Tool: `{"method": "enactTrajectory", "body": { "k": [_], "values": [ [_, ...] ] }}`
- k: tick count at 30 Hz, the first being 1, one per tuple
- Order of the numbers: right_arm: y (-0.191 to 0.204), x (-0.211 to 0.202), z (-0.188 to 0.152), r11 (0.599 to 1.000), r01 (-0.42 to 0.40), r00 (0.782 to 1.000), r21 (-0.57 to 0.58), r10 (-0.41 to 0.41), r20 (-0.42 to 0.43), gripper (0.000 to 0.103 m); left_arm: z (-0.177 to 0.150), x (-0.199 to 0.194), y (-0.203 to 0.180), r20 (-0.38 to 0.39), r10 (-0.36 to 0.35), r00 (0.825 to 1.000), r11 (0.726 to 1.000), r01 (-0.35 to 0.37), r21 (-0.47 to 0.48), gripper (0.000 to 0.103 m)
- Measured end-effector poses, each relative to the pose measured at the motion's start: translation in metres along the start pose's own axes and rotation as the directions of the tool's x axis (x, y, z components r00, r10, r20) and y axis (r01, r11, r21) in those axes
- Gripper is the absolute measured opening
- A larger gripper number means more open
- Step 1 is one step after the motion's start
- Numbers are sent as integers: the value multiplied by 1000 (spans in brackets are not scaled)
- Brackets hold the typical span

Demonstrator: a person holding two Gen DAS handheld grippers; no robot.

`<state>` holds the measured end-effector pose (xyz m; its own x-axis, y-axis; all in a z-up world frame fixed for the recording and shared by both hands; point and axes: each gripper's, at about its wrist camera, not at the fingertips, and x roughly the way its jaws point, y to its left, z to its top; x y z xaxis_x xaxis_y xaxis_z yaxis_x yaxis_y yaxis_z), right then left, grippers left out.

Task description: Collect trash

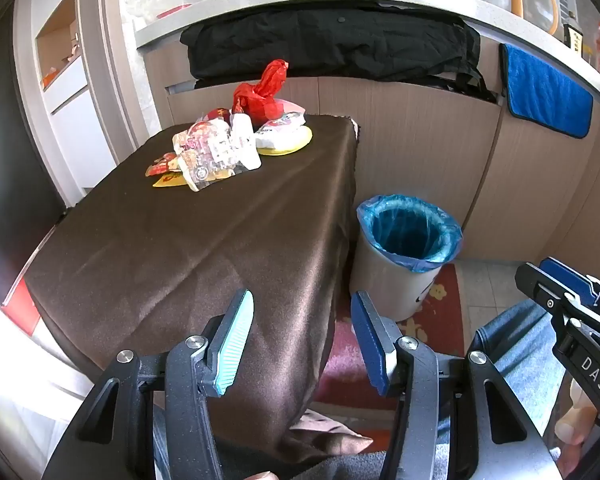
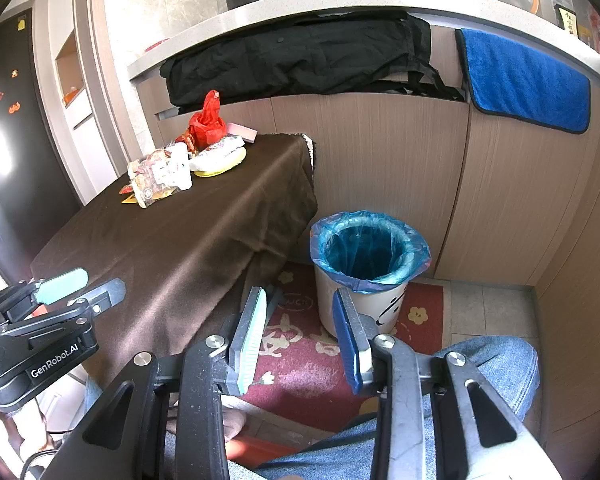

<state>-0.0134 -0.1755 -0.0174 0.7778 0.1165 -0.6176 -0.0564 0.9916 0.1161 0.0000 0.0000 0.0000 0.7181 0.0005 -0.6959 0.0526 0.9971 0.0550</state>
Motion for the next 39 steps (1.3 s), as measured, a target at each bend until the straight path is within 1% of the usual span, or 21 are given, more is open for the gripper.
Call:
{"method": "enactTrajectory", "body": {
  "k": [39],
  "values": [
    [1, -2, 2, 1000, 0, 1000, -1, 0, 2, 33, 4, -3, 0, 8, -1, 1000, 1000, 1, -3, 52]
  ]
}}
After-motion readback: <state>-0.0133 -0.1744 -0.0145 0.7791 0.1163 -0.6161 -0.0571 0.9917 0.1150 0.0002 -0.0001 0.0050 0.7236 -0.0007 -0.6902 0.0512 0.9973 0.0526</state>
